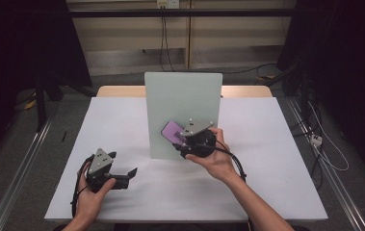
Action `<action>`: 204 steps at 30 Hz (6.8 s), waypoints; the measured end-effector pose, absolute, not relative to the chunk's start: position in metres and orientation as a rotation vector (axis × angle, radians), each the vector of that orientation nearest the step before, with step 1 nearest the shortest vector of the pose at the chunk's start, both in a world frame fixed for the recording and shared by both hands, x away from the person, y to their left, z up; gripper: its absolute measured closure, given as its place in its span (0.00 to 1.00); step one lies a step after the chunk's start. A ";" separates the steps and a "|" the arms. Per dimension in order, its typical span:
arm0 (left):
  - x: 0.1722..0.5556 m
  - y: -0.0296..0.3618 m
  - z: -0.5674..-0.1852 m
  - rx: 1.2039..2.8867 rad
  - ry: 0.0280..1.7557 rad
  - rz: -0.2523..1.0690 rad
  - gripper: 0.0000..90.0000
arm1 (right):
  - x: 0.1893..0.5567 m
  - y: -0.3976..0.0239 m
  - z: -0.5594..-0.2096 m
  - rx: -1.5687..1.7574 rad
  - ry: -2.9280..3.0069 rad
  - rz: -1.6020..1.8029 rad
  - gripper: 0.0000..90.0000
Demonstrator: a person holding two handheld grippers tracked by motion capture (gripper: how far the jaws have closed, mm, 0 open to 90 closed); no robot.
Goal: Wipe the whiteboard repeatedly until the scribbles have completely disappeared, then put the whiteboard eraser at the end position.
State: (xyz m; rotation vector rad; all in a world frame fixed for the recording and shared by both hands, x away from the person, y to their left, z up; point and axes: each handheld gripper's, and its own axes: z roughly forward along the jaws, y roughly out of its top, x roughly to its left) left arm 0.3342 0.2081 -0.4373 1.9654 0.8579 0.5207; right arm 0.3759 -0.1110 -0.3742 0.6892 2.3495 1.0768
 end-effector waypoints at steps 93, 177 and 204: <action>0.331 0.211 -0.435 1.962 0.872 0.525 0.05 | 0.344 -0.126 -0.417 0.591 2.955 0.857 0.46; 0.332 0.212 -0.434 1.937 0.899 0.511 0.05 | 0.345 -0.154 -0.417 0.968 2.557 1.114 0.09; 0.331 0.213 -0.434 1.920 0.925 0.502 0.05 | 0.314 -0.212 -0.422 1.154 2.240 1.226 0.09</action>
